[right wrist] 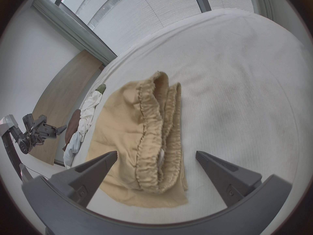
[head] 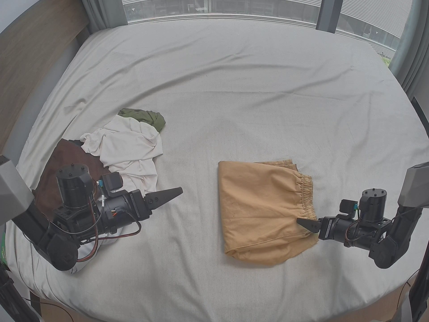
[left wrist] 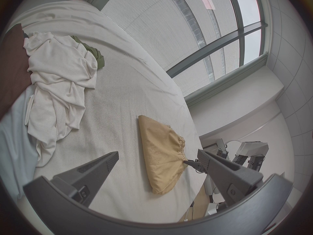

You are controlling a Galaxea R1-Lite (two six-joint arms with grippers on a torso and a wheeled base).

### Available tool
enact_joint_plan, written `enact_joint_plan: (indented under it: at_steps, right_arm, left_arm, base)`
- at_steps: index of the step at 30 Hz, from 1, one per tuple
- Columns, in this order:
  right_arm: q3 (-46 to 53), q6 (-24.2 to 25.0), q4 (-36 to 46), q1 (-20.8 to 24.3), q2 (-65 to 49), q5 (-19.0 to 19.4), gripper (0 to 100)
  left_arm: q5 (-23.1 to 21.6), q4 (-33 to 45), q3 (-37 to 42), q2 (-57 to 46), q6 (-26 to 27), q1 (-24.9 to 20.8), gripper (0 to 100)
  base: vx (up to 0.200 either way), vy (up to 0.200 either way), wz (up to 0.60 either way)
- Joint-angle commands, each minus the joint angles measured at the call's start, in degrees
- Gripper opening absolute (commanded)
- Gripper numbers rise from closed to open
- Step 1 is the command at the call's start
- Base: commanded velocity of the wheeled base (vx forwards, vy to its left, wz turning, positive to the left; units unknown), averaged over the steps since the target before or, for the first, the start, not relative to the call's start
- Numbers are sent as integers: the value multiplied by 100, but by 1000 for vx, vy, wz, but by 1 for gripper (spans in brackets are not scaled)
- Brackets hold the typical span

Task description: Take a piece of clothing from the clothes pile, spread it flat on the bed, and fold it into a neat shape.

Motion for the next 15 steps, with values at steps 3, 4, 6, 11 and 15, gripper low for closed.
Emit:
enact_joint_plan:
  at_steps: [3, 4, 6, 11, 15]
  right_arm:
    - [-27, 87, -46, 21, 276, 153, 100]
    - [-27, 104, -46, 21, 294, 188, 100]
    - [-44, 289, -46, 47, 329, 311, 100]
    - [-62, 755, -81, 74, 338, 645, 100]
    - [-88, 869, -90, 100, 347, 759, 100]
  left_arm:
    - [0, -47, 0, 36, -9, -2, 100]
    - [0, -56, 9, 36, -9, -2, 100]
    - [0, -65, 9, 36, -9, -11, 100]
    - [-9, -65, 9, 36, -9, -20, 100]
    - [-9, -65, 9, 36, -9, -29, 100]
  base:
    - [0, 0, 0]
    - [0, 0, 0]
    - [0, 0, 0]
    - [0, 0, 0]
    - [0, 0, 0]
